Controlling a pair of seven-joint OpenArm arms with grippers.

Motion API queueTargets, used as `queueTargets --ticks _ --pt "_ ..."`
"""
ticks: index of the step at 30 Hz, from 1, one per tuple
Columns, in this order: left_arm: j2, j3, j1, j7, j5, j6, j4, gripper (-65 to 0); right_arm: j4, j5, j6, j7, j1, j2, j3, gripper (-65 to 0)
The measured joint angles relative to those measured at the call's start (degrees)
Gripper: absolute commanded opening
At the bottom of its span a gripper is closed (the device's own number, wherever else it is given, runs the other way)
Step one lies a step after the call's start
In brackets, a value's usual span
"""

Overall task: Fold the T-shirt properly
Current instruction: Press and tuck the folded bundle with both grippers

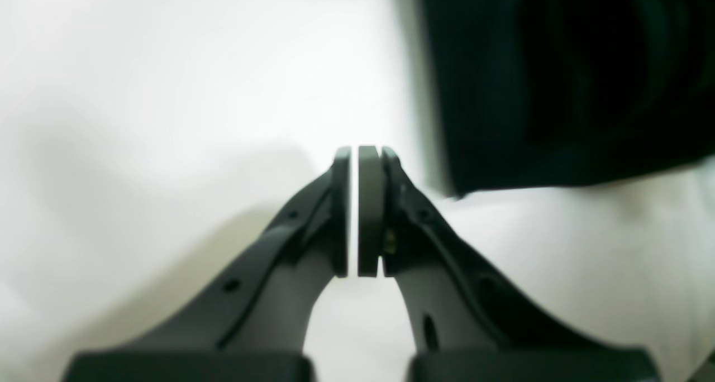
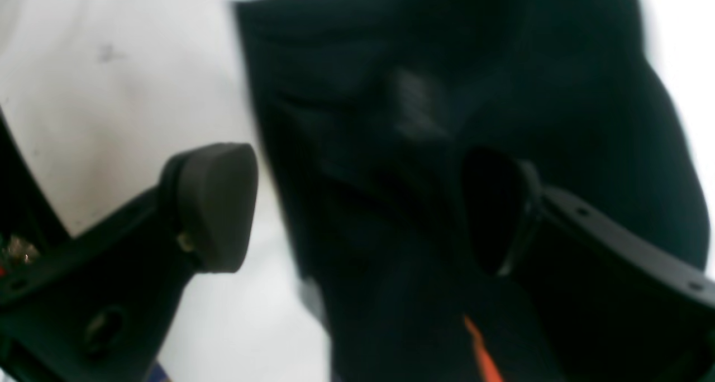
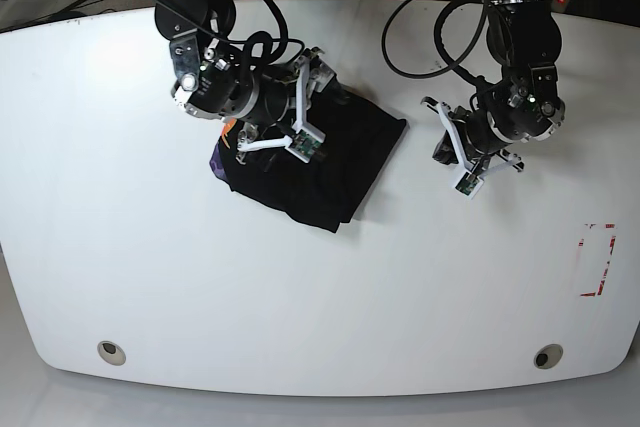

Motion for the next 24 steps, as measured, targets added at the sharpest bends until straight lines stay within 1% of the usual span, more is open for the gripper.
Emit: queueTargets --ticks 3,5,6,9,11,13,14,15,16,18,19,21,24 --pt "-0.39 -0.15 -0.26 -2.47 0.63 0.00 -2.29 -65.0 -2.08 -2.82 0.13 1.51 0.94 -1.57 -1.84 -11.1" --pt "-0.28 -0.07 -0.02 -6.40 0.81 0.02 -3.45 -65.0 -3.91 -4.83 0.13 1.88 1.81 -3.21 -1.79 -11.1" --pt "0.00 0.17 0.11 -8.63 0.59 0.02 -3.93 -65.0 -4.79 -5.62 0.09 2.93 2.25 -3.61 -1.86 -11.1" --pt "-0.09 2.36 0.20 -14.25 0.61 0.00 -5.95 -65.0 -7.08 -6.51 0.13 5.40 3.41 -4.11 -1.81 -11.3" --pt "-0.46 5.44 0.02 -17.73 0.79 0.17 -7.80 -65.0 -8.90 -7.04 0.09 6.56 4.00 -4.11 -1.79 -11.3" --pt "-0.50 7.63 -0.26 -19.56 0.66 0.02 -9.62 -65.0 -10.75 -7.23 0.09 7.56 4.46 -4.00 -1.73 -12.2" --pt "-0.37 8.59 -0.31 -20.85 0.44 -0.04 -10.75 -65.0 -12.00 -7.21 0.13 8.02 4.81 -4.00 -1.70 -14.3" --pt "-0.15 8.90 -0.48 -20.96 0.42 -0.04 -11.61 -65.0 -12.96 -7.21 0.13 8.74 5.09 -4.02 -1.70 -16.6" --pt "-0.11 9.01 -0.76 -21.07 0.44 -0.04 -12.48 -65.0 -13.99 -7.28 0.13 9.84 5.38 -3.96 -1.70 -20.6" --pt "-0.11 9.01 -1.51 -21.03 0.48 -0.04 -14.82 -65.0 -16.09 -7.26 0.07 11.87 5.92 -3.93 -1.68 -30.9" --pt "-0.20 8.92 -1.92 -21.00 0.70 0.00 -15.91 -65.0 -17.07 -7.23 -0.04 12.55 6.23 -3.82 -1.68 -35.0" --pt "-0.24 8.81 -2.29 -21.24 0.85 0.00 -17.18 -65.0 -18.21 -7.23 -0.04 13.29 6.36 -3.82 -1.68 -47.1" --pt "-0.33 8.81 -2.25 -21.44 0.76 0.02 -17.70 -65.0 -18.45 -7.23 0.00 13.49 6.34 -3.85 -1.70 -59.3"
